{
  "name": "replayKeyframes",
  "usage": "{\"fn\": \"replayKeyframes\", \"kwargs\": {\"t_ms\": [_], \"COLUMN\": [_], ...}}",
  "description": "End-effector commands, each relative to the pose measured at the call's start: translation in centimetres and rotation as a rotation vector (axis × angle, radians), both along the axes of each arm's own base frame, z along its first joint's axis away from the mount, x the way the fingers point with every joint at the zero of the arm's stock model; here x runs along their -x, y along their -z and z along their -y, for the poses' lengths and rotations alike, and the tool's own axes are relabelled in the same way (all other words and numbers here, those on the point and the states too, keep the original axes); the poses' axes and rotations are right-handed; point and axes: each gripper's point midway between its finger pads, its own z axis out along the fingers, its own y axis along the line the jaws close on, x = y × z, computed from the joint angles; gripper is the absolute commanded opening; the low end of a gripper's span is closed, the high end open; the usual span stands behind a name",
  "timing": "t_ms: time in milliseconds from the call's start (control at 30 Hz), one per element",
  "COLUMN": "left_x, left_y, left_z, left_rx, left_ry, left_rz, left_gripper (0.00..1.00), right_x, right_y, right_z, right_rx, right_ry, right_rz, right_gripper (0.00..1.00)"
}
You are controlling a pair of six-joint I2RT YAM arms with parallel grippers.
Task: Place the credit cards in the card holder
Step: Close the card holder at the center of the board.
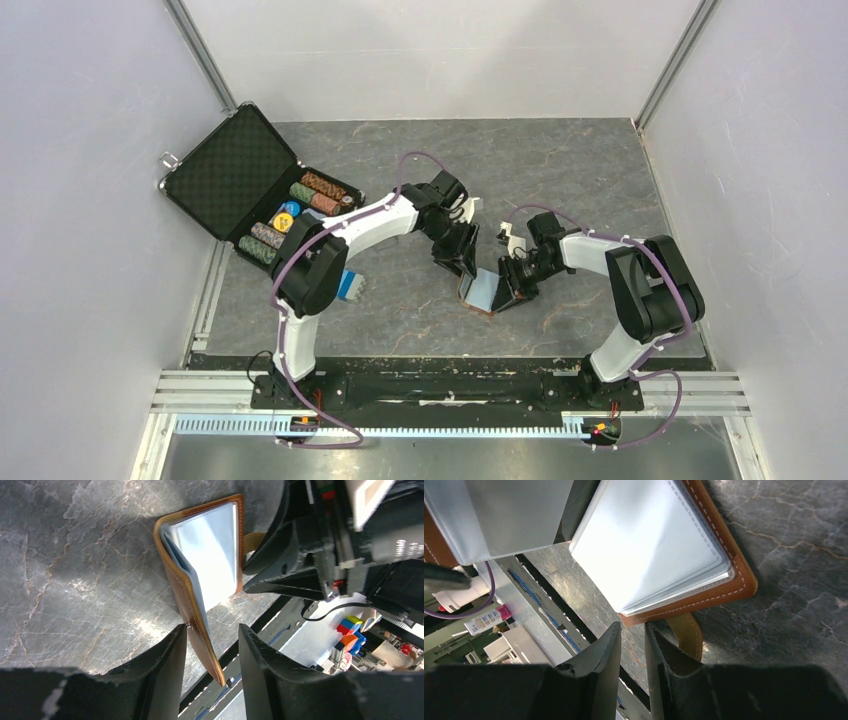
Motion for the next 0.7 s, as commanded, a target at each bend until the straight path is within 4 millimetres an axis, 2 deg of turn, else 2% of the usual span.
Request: {"fn": "replayKeyframes", "kwargs": {"t_ms": [0, 333, 467, 667], "left_x": [-0.5, 0.9, 1.0, 1.4], "left_y": [-5.1, -5.2, -5.2, -4.1], "left_z": [1.9, 3.8, 4.2, 4.5], "left_rx": [0.153, 0.247, 0.265, 0.262], "left_ry": [-0.004, 0.034, 0.048, 0.061], "left_rz": [0.058, 0.003, -0.013, -0.055], "left_gripper": [0.51, 0.54, 0.54, 0.55], "right_x": [-1.0, -1.7, -2.4, -4.0], "right_y": [0.0, -0.8, -2.0, -3.5], "right_z": [0.0, 0.5, 0.9, 2.3], "right_rx": [0.02, 0.06, 0.071, 0.102], "right_ry": [-0.003, 0.035, 0.067, 0.138], "right_rz": [0.036, 0.077, 0.123, 0.188], "right_gripper": [0.27, 0.26, 0.27, 0.29]}}
